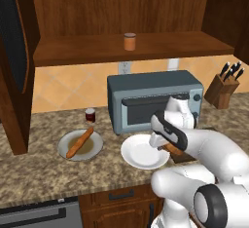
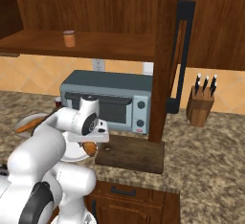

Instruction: From the different types of pastries on the counter, select a croissant and place it on the cutting board. Then retrieve a jar of jam from the cabinet and place it alongside the croissant on the cutting board.

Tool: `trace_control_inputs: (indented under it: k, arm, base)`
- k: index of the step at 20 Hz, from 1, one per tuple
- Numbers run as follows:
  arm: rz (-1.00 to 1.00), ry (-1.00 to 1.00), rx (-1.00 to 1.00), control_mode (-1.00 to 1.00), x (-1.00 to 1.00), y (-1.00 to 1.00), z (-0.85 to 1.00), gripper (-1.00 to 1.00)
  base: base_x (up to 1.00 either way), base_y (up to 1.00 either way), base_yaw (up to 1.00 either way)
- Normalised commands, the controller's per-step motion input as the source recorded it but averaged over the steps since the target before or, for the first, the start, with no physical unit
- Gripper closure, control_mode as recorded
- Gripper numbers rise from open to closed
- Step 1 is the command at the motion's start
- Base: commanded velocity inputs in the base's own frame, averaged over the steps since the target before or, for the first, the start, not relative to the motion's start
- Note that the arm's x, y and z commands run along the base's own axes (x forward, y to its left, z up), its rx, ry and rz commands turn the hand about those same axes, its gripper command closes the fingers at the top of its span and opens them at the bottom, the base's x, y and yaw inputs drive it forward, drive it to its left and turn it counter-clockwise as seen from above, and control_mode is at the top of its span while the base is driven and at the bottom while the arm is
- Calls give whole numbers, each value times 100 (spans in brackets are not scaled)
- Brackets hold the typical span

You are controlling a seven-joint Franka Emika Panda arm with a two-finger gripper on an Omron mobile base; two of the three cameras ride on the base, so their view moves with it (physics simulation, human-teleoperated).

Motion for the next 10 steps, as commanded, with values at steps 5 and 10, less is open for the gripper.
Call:
trace_control_inputs:
  k: [5,10]
  arm:
    - [-6,3,3,-100,4,-32,20,100]
    - [-4,0,17,-100,13,-40,17,100]
  base:
    - [0,0,0]
    - [0,0,0]
